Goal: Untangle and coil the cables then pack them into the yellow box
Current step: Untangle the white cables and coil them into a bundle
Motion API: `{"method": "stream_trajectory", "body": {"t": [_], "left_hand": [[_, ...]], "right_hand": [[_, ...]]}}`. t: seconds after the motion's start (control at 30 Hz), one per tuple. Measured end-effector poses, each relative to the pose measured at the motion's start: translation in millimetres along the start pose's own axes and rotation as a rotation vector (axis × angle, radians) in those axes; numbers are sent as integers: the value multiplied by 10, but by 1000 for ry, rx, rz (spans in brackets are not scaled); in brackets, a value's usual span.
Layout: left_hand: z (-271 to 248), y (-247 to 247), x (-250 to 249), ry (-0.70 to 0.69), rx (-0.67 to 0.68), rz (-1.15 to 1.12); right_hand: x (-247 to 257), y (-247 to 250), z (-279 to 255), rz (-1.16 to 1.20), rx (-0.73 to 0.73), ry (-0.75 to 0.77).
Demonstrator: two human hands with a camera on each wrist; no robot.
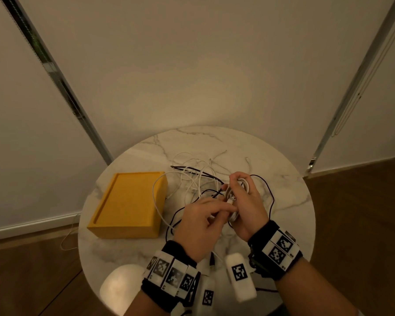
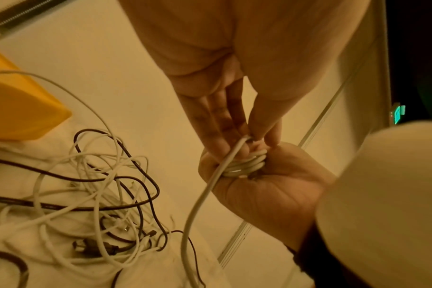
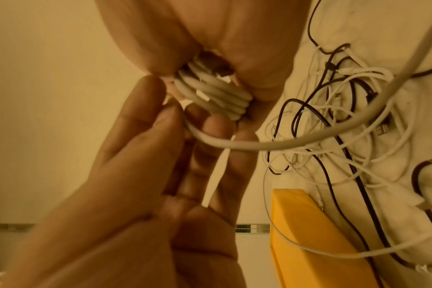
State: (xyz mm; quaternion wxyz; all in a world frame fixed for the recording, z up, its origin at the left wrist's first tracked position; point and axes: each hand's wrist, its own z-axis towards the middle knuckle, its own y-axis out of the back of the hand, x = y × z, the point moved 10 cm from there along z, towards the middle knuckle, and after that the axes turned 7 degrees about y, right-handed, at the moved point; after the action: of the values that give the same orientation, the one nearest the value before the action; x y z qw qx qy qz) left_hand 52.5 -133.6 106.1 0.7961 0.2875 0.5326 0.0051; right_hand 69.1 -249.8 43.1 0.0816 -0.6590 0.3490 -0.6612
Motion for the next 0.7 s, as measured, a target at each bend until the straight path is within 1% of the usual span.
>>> {"method": "stream_trajectory", "body": {"t": [0.07, 0.2, 0.27, 0.33, 0.47, 0.57, 0.7], "left_hand": [[-5, -4, 5, -14, -12, 24], [-3, -56, 23, -35, 37, 89], [19, -22, 34, -59, -2, 132], [31, 21, 37, -83, -55, 123], [19, 94, 45, -75, -136, 64], [10, 114, 70, -69, -141, 25], [-3, 137, 56, -94, -143, 40]], "right_hand": [[-33, 24, 7, 7, -14, -30], [-72, 44, -6, 34, -34, -82], [-139, 11, -34, 126, -23, -144], [-178, -8, -47, 225, -15, -169], [-168, -65, -67, 266, 27, -162], [-158, -115, -83, 284, 40, -145], [-117, -154, -79, 280, 74, -87]]}}
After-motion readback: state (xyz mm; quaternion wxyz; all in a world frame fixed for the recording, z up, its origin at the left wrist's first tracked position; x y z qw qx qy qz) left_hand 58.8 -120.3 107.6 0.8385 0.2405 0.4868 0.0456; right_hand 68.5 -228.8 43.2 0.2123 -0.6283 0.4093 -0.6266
